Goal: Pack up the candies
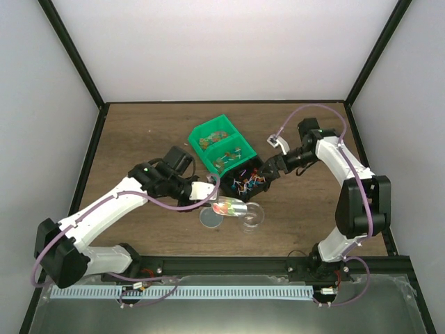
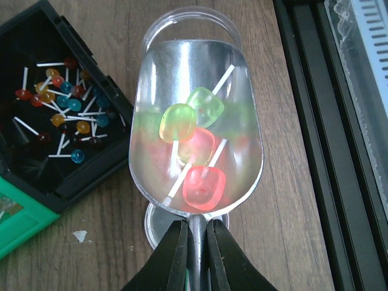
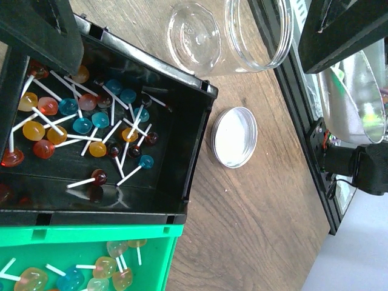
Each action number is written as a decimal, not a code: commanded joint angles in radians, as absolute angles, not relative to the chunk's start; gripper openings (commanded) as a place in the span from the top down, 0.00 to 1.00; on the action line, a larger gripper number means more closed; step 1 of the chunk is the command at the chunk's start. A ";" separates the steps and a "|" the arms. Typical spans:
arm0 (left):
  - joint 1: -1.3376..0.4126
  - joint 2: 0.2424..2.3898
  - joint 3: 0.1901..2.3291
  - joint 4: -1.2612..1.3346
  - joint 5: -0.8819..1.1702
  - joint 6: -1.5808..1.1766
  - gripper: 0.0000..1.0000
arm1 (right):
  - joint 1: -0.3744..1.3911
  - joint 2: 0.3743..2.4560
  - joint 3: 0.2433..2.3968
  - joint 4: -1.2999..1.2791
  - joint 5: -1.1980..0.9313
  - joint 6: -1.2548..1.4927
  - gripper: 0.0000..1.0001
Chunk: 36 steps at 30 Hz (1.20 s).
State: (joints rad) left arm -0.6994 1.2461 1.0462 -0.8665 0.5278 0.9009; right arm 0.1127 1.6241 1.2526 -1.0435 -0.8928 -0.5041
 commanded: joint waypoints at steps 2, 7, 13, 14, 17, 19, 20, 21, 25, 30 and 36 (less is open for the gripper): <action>-0.742 1.289 1.106 -0.902 0.479 0.875 0.96 | 0.105 1.580 1.235 -1.015 -0.896 -0.476 0.00; -0.766 1.325 1.140 -0.920 0.447 0.844 0.96 | 0.106 1.576 1.231 -1.010 -0.897 -0.467 0.00; -0.806 1.364 1.170 -0.955 0.382 0.831 0.96 | 0.106 1.569 1.229 -1.008 -0.899 -0.462 0.00; -0.812 1.371 1.178 -0.963 0.374 0.829 0.96 | 0.106 1.568 1.229 -1.008 -0.900 -0.462 0.00; -0.824 1.389 1.201 -0.983 0.350 0.817 0.96 | 0.106 1.565 1.224 -1.006 -0.904 -0.459 0.00; -0.834 1.400 1.214 -0.994 0.338 0.811 0.96 | 0.106 1.562 1.220 -1.004 -0.910 -0.457 0.00; -0.837 1.405 1.220 -0.999 0.331 0.807 0.96 | 0.105 1.560 1.217 -1.004 -0.912 -0.456 0.00; -0.841 1.408 1.226 -1.003 0.325 0.805 0.96 | 0.106 1.559 1.217 -1.003 -0.914 -0.454 0.00; -0.852 1.420 1.253 -1.025 0.312 0.796 0.96 | 0.105 1.554 1.212 -1.003 -0.916 -0.456 0.00; -0.861 1.444 1.292 -1.065 0.295 0.788 0.96 | 0.105 1.555 1.207 -1.000 -0.919 -0.458 0.00; -0.877 1.482 1.347 -1.108 0.263 0.773 0.96 | 0.106 1.557 1.200 -0.992 -0.923 -0.458 0.00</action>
State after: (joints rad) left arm -0.8646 1.4601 1.2930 -1.0626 0.2848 0.7918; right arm 0.1127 1.5787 1.2072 -1.0008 -0.8982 -0.4580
